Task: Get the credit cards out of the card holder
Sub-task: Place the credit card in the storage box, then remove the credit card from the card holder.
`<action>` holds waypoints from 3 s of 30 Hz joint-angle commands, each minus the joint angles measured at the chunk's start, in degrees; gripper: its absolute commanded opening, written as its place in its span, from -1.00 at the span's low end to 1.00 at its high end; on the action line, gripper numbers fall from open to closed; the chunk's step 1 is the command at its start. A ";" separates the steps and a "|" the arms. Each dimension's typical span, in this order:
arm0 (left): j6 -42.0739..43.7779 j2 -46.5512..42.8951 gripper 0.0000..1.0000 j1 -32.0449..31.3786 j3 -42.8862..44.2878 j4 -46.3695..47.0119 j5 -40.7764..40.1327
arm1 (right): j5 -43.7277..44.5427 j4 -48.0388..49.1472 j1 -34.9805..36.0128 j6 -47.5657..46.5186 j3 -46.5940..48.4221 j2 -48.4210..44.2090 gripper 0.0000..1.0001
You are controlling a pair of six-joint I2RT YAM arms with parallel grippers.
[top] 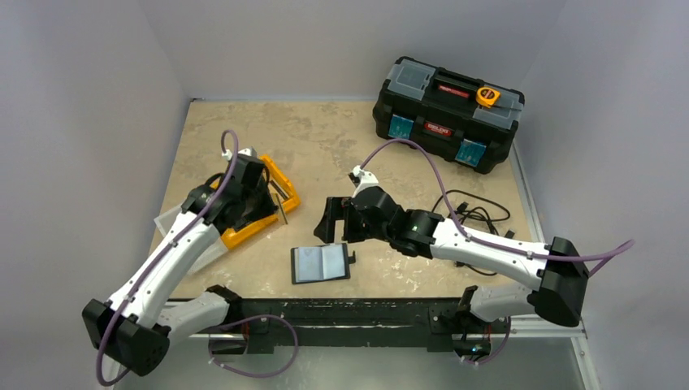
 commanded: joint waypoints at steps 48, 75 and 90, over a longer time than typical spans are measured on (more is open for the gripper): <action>7.41 19.51 0.12 21.69 8.18 11.33 13.86 | 5.95 -6.92 2.19 -0.10 -3.01 -4.98 0.98; 4.40 -18.98 0.35 8.68 -19.17 1.24 16.83 | 19.39 -11.73 14.77 3.79 17.17 30.36 0.30; 1.75 -19.14 0.35 8.67 -23.14 3.72 18.66 | 17.57 -11.98 15.30 2.91 17.87 36.17 0.14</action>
